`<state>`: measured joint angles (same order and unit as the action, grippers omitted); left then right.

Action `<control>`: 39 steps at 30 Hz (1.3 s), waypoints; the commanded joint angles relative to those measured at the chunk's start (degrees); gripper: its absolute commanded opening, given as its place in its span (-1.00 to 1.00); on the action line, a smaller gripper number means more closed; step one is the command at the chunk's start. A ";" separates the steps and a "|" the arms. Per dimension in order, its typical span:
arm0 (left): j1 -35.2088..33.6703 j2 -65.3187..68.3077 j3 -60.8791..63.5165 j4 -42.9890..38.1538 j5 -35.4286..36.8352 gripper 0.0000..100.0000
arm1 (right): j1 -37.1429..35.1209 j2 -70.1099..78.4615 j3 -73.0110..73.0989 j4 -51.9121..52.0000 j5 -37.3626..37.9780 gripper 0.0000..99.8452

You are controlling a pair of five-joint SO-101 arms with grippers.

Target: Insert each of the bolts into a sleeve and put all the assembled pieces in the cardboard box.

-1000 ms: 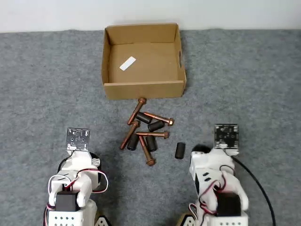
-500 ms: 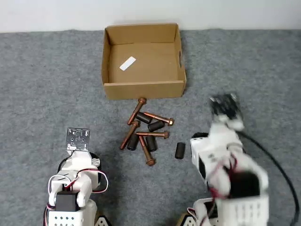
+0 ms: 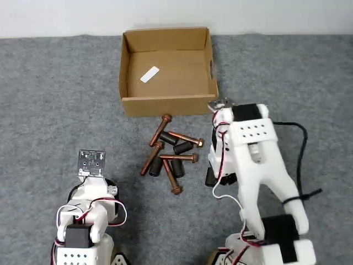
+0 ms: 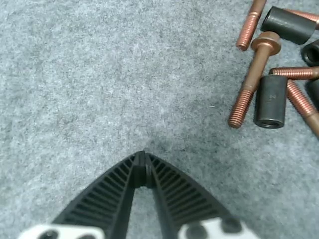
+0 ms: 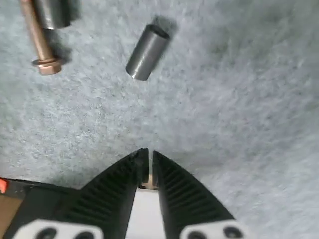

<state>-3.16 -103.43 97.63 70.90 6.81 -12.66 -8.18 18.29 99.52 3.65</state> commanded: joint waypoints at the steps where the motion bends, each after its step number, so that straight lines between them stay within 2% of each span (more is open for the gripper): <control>1: -0.53 -0.09 -1.10 0.18 -0.35 -0.99 | -2.15 0.66 -3.08 -1.27 -4.22 -0.67; 5: -0.53 -0.09 -1.10 0.18 -0.35 -0.99 | -6.81 1.10 -2.81 -1.27 -5.80 -0.46; 11: -0.53 -0.09 -1.10 0.18 -0.35 -0.99 | -13.76 1.98 -2.81 -4.70 -6.33 -0.44; 17: -0.53 -0.09 -1.10 0.18 -0.35 -0.99 | -11.82 9.19 -2.99 -10.24 -6.33 -0.44; 22: -0.53 -0.09 -1.10 0.18 -0.35 -0.99 | -11.91 15.52 -3.16 -13.85 -11.08 -0.44; 30: -0.53 -0.09 -1.10 0.18 -0.35 -0.99 | -11.65 20.09 -3.16 -20.44 -11.52 -0.44; 37: -0.53 -0.09 -1.10 0.18 -0.35 -0.99 | -8.04 23.96 -3.16 -24.57 -11.52 -0.45; 39: -0.53 -0.09 -1.10 0.18 -0.35 -0.99 | -8.04 25.10 -3.16 -24.66 -11.52 -0.51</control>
<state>-3.16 -103.43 97.63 70.90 6.81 -21.45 16.53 18.20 75.60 -7.25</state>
